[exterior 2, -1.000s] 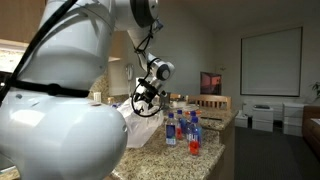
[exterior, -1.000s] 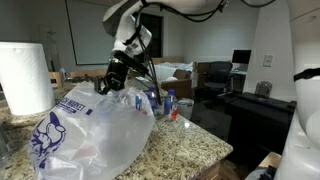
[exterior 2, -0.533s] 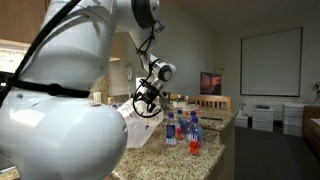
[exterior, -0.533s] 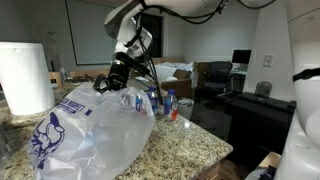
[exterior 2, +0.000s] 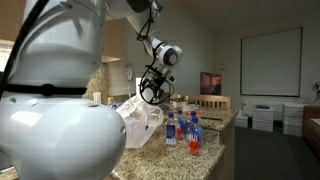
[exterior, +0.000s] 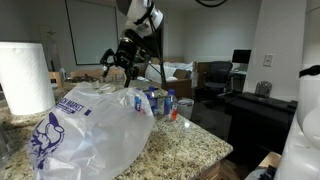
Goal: Put the plastic bottles into the plastic bag
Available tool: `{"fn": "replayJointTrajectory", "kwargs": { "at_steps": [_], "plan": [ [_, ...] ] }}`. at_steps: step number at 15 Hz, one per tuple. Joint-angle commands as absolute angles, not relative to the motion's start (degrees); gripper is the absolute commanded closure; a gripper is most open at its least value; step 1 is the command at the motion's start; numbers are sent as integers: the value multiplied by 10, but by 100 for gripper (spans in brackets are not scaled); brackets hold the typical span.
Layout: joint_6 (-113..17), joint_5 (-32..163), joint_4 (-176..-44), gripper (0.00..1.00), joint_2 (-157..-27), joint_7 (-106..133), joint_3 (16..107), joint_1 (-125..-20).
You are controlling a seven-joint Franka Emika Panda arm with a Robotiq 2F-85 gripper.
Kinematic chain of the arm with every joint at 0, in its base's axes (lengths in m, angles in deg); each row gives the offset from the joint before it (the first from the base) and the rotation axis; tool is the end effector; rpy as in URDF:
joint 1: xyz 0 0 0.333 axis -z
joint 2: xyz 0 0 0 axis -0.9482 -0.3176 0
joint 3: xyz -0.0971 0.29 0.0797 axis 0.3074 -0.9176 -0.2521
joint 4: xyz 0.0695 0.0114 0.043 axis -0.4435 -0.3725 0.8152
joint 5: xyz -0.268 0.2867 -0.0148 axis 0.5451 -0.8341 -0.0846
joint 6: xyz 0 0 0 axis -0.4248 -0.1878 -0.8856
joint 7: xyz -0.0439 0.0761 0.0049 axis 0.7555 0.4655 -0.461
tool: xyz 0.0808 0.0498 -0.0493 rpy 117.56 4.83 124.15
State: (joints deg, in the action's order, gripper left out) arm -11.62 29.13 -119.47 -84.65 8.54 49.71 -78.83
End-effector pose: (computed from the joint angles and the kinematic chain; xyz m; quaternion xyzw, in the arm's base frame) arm 0.5541 0.1981 0.4607 -0.9498 -0.0571 0.1461 0.2708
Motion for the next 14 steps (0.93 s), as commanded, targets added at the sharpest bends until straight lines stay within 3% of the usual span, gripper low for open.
{"fn": "replayJointTrajectory", "kwargs": {
  "at_steps": [1,14],
  "plan": [
    [-135,326,-1245,0,-771,99,517,-773],
    [-379,647,-1465,0,-679,307,506,-769]
  ]
}}
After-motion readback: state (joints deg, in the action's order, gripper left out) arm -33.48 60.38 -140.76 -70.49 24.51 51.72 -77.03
